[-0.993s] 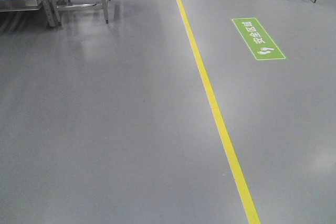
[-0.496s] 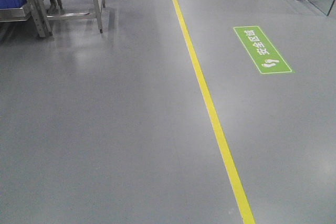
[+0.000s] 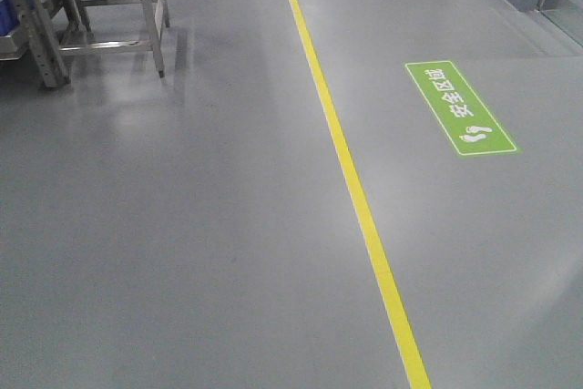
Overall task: Move and align brake pads A on conveyor
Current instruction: 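Drive forward along the yellow floor line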
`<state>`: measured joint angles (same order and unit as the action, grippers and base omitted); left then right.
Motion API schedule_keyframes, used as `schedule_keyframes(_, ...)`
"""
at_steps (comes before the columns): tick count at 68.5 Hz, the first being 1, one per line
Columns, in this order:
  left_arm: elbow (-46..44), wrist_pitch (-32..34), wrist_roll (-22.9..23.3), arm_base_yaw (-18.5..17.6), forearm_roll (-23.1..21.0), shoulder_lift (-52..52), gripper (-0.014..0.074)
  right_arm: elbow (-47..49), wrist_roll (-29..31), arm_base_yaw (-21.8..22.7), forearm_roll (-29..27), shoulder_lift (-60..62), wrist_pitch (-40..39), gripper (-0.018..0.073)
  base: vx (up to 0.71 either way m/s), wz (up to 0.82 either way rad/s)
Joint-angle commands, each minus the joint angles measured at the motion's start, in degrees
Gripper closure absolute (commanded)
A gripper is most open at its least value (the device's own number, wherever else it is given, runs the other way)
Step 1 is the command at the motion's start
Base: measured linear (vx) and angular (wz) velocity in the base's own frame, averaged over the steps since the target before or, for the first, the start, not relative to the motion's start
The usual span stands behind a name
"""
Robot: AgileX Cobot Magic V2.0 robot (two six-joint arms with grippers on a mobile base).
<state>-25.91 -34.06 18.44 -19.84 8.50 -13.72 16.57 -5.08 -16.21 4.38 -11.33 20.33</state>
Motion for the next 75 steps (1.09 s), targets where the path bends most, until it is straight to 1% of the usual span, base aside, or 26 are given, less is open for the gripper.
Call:
schedule_keyframes(1, -1.43, 3.71, 0.08, -0.23, 0.28, -0.68, 0.0603, 1.54, 0.5, 0.16, 0.52, -0.45, -4.16, 0.0562, 0.44, -0.07)
schedule_keyframes(37, -1.43, 3.71, 0.08, -0.23, 0.28, -0.68, 0.0603, 1.54, 0.5, 0.16, 0.52, -0.45, -4.16, 0.0562, 0.46, -0.06)
schedule_keyframes(75, -1.43, 3.71, 0.08, -0.23, 0.28, -0.68, 0.0603, 1.54, 0.5, 0.16, 0.52, -0.45, -4.16, 0.0562, 0.53, -0.03)
